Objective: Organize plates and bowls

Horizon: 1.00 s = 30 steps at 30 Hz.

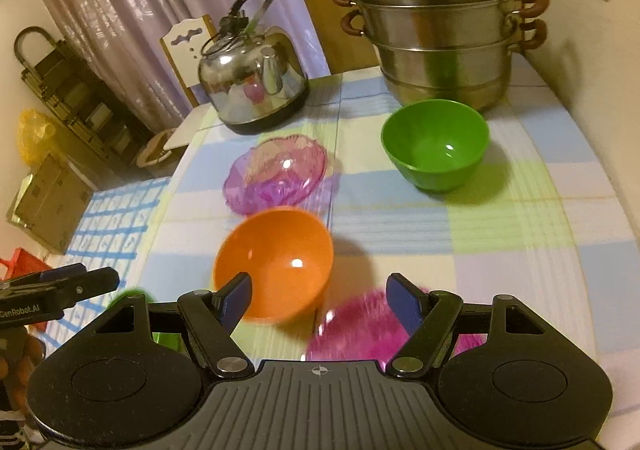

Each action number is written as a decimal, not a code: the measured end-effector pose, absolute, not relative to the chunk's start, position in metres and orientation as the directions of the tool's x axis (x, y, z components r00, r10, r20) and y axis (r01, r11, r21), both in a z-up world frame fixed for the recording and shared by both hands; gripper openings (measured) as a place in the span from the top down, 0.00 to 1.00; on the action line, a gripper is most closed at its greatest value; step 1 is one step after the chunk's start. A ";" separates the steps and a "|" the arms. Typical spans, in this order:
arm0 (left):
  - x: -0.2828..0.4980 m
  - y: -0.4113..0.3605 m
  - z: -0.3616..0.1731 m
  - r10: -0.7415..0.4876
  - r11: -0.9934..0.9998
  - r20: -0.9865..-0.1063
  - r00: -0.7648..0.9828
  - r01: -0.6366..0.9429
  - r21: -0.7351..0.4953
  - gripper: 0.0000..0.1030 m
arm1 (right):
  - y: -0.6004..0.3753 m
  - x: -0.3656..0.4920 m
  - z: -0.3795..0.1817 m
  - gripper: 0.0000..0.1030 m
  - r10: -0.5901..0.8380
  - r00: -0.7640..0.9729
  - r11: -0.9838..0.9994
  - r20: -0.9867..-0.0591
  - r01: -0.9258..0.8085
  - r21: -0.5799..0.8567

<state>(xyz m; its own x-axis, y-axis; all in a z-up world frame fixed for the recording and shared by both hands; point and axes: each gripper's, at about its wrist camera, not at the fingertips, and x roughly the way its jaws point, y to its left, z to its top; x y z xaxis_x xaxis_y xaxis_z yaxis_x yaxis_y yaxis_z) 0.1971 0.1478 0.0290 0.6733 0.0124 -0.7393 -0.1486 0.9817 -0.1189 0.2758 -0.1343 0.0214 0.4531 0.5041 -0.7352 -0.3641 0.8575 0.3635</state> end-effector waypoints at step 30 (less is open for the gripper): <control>0.429 0.257 -0.099 -0.077 0.954 -0.842 0.534 -0.205 -0.217 0.49 | -0.015 0.493 -0.095 0.50 0.523 0.277 0.846 -0.806 -0.284 0.451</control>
